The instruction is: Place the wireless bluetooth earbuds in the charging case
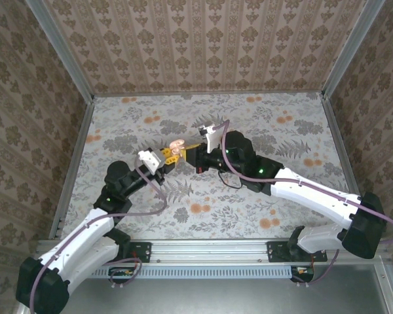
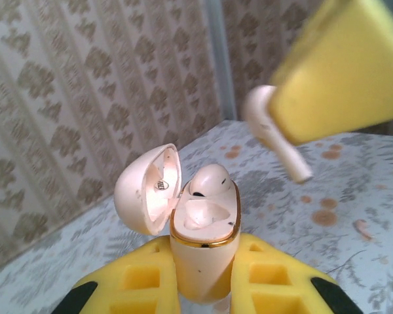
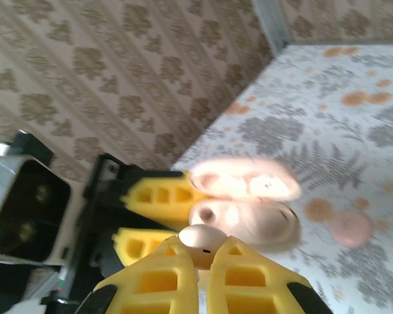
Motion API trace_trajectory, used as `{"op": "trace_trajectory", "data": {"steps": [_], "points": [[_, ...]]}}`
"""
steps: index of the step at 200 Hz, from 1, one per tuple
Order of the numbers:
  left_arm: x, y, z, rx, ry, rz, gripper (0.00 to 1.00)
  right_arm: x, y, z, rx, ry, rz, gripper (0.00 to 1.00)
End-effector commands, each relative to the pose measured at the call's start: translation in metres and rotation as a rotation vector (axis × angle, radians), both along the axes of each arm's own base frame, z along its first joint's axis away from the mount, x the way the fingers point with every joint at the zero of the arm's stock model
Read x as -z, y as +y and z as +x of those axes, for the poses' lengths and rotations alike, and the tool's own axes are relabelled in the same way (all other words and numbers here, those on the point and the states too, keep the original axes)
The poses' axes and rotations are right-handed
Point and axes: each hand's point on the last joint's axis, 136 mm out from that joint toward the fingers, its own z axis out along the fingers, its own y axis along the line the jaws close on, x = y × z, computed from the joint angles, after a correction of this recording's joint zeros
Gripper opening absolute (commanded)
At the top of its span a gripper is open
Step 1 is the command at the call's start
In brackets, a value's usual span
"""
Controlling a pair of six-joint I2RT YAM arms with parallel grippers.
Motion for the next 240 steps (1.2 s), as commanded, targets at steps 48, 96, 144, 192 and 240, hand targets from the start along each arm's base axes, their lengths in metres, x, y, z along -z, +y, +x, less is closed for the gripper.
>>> {"op": "trace_trajectory", "data": {"steps": [48, 96, 144, 192, 240], "points": [[0.036, 0.043, 0.037, -0.289, 0.26, -0.04, 0.0, 0.158, -0.083, 0.032, 0.388, 0.636, -0.188, 0.05], [0.038, 0.039, 0.036, -0.267, 0.282, -0.022, 0.0, 0.253, -0.057, 0.034, 0.305, 0.892, -0.361, 0.03], [0.041, 0.041, 0.031, -0.264, 0.286, -0.019, 0.0, 0.289, -0.06, 0.027, 0.319, 0.982, -0.45, 0.05], [0.041, 0.04, 0.031, -0.258, 0.28, -0.019, 0.0, 0.289, -0.072, 0.023, 0.346, 1.001, -0.528, 0.25], [0.039, 0.039, 0.031, -0.251, 0.268, -0.011, 0.0, 0.262, -0.075, 0.022, 0.321, 0.984, -0.569, 0.32]]}}
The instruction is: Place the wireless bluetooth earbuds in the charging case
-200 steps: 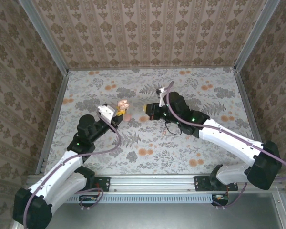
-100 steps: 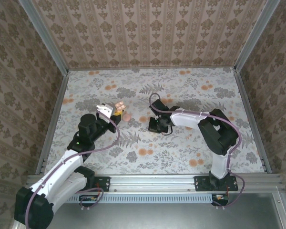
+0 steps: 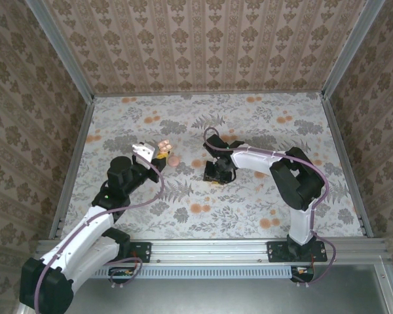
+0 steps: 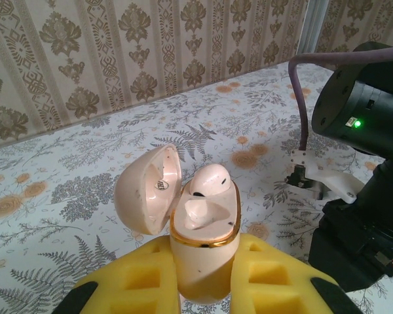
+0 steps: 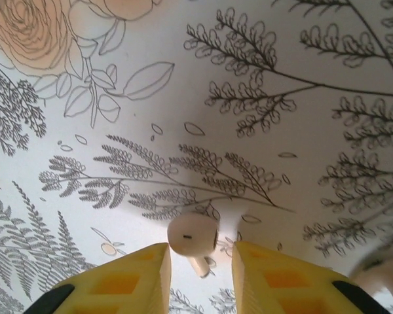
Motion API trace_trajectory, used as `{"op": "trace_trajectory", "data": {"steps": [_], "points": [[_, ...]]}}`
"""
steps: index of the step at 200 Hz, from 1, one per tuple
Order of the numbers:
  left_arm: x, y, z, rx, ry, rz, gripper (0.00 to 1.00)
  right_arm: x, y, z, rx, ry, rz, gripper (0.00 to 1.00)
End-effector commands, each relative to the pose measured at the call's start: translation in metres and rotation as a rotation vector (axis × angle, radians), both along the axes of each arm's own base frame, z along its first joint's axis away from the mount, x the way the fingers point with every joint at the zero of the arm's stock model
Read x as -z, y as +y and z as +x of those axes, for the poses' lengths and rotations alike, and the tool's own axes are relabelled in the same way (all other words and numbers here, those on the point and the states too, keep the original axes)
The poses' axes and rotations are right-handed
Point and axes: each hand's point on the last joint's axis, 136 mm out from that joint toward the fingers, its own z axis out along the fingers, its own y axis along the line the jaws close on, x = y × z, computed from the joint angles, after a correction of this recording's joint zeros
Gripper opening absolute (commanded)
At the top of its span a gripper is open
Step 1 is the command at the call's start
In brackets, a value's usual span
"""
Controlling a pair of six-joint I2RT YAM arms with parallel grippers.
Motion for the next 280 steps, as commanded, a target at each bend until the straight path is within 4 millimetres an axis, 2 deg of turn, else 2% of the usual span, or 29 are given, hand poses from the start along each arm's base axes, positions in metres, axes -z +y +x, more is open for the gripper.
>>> {"op": "trace_trajectory", "data": {"steps": [1, 46, 80, 127, 176, 280], "points": [[-0.01, 0.0, -0.002, 0.009, -0.027, -0.018, 0.0, -0.019, -0.004, -0.004, -0.037, 0.012, -0.036, 0.32], [-0.01, -0.001, -0.003, 0.015, -0.03, -0.02, 0.0, -0.033, 0.0, 0.0, -0.092, 0.02, -0.039, 0.34], [-0.009, -0.001, -0.004, 0.018, -0.029, -0.02, 0.0, -0.031, -0.004, 0.0, -0.103, 0.072, -0.1, 0.36], [-0.009, -0.002, -0.005, 0.022, -0.03, -0.023, 0.0, -0.024, -0.01, 0.004, -0.054, 0.087, -0.154, 0.4], [-0.007, -0.003, -0.005, 0.03, -0.028, -0.026, 0.0, -0.009, -0.003, 0.007, -0.051, 0.113, -0.153, 0.42], [-0.006, -0.002, -0.006, 0.03, -0.03, -0.028, 0.0, 0.012, -0.002, 0.01, -0.07, 0.149, -0.19, 0.38]]}}
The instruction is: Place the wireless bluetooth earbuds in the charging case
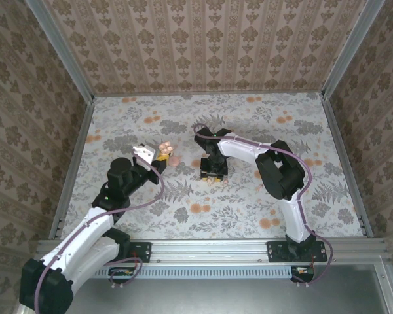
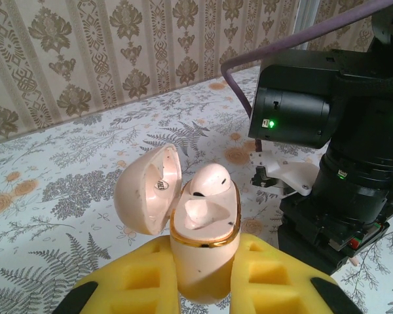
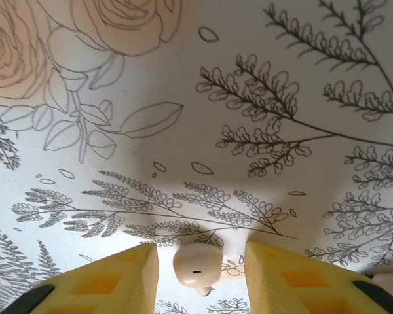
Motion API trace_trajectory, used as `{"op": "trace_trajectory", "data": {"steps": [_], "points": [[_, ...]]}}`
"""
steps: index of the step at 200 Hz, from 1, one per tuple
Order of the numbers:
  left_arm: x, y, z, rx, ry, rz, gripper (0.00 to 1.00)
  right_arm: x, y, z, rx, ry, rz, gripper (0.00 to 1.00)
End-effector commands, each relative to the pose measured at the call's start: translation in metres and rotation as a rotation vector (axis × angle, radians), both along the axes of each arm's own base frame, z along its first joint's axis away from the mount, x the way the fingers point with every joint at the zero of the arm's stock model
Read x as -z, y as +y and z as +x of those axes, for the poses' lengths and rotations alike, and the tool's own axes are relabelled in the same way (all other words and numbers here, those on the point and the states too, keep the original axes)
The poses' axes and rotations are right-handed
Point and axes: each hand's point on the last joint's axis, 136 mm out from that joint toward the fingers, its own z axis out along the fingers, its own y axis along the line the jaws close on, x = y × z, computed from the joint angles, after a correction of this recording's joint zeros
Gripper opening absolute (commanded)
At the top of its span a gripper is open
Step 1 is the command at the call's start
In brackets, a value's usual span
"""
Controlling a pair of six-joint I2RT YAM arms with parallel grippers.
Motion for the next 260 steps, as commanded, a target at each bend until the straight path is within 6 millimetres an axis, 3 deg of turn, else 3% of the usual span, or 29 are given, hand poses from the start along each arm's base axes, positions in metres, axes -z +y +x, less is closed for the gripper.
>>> {"op": "trace_trajectory", "data": {"steps": [1, 173, 222, 260], "points": [[-0.01, -0.001, -0.002, 0.008, -0.035, -0.025, 0.0, 0.007, -0.005, -0.003, -0.004, 0.026, -0.044, 0.38], [-0.013, 0.0, -0.002, 0.007, -0.039, -0.023, 0.0, 0.014, 0.002, -0.012, -0.052, 0.059, -0.065, 0.28], [-0.012, 0.001, -0.003, 0.004, -0.04, -0.023, 0.0, 0.003, 0.007, -0.01, -0.058, 0.039, -0.044, 0.21], [-0.013, 0.0, -0.003, 0.008, -0.044, -0.026, 0.0, -0.016, 0.008, -0.004, -0.043, -0.022, -0.012, 0.18]]}}
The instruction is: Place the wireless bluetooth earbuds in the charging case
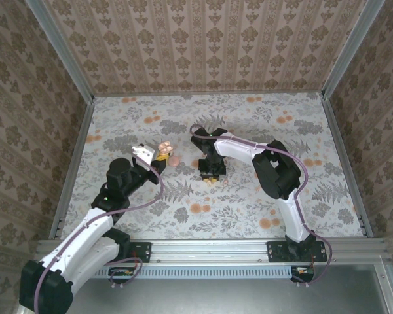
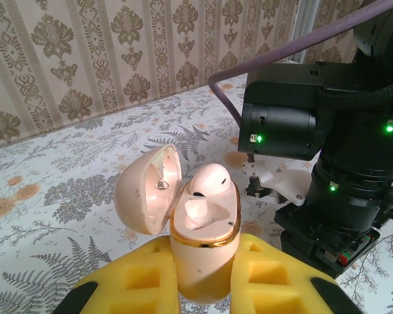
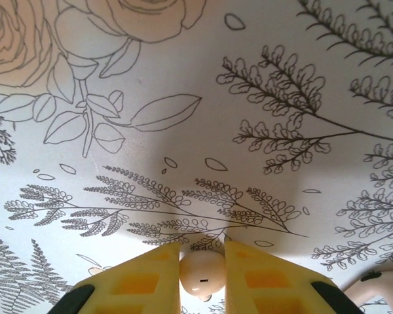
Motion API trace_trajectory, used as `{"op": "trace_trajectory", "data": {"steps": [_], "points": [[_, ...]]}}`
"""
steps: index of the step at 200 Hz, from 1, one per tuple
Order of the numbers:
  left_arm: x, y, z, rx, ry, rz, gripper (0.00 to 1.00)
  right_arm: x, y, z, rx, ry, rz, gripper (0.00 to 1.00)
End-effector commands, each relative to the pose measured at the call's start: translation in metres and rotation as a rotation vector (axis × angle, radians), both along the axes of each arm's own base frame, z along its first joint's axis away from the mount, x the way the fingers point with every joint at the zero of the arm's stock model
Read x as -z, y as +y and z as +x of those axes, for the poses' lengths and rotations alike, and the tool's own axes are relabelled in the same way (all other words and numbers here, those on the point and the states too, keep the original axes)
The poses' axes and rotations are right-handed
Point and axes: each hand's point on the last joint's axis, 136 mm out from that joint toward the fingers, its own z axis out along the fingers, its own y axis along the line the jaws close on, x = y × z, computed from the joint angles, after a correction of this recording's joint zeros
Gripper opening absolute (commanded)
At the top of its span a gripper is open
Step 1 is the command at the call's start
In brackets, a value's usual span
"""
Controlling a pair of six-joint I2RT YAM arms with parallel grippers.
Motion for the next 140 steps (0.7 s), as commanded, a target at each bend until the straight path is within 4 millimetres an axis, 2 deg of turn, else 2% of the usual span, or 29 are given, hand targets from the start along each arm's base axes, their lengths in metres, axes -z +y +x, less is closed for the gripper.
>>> {"op": "trace_trajectory", "data": {"steps": [1, 33, 60, 90, 140], "points": [[-0.009, -0.001, -0.001, 0.009, -0.034, -0.021, 0.0, -0.017, 0.003, 0.0, 0.002, -0.031, 0.026, 0.18], [-0.014, -0.006, -0.004, 0.042, -0.062, -0.039, 0.0, -0.045, 0.007, 0.01, 0.023, -0.134, 0.08, 0.17], [-0.021, -0.013, -0.007, 0.089, -0.102, -0.069, 0.0, -0.082, 0.009, 0.021, 0.051, -0.269, 0.154, 0.17], [-0.033, -0.02, -0.009, 0.136, -0.163, -0.091, 0.0, -0.14, 0.01, 0.03, 0.072, -0.478, 0.255, 0.17], [-0.053, -0.043, -0.01, 0.212, -0.237, -0.095, 0.0, -0.245, 0.01, 0.024, 0.093, -0.898, 0.458, 0.17]]}}
